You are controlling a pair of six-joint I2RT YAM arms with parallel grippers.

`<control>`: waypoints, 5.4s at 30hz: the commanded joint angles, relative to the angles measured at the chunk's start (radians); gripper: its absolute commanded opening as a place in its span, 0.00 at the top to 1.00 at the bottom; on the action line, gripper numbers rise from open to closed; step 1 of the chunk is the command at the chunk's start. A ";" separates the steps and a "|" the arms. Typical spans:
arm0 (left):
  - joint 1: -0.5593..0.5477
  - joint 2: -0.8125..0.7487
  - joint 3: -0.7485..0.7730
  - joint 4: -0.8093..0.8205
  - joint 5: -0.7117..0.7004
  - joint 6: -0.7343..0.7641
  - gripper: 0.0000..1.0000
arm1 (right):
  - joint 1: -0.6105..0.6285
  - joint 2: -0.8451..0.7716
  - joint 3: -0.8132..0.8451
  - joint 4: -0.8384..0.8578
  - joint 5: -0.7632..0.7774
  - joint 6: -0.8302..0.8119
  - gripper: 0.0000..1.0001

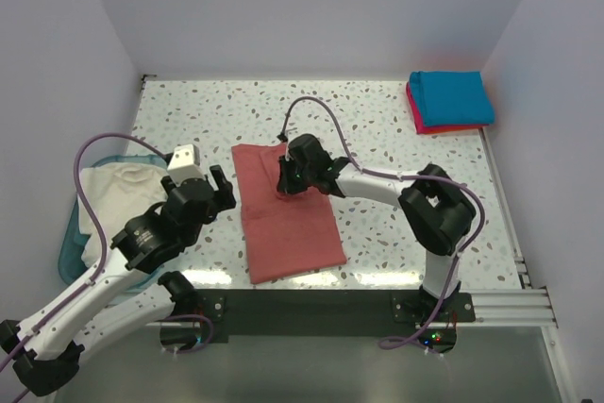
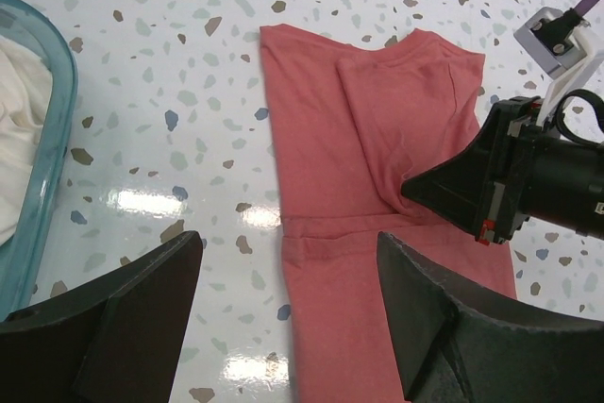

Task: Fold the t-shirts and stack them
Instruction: Fold the tshirt

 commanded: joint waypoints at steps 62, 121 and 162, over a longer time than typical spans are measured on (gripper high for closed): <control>-0.004 0.086 -0.483 0.247 0.523 -0.493 0.35 | -0.061 -0.748 -0.690 -0.168 0.071 0.224 0.47; -0.209 0.023 -0.472 0.069 0.647 -0.627 1.00 | 0.063 -1.038 -0.908 -0.227 -0.064 0.339 1.00; 0.415 0.737 0.220 0.419 0.562 -0.248 1.00 | -0.323 -0.048 0.348 -0.346 -0.026 -0.012 1.00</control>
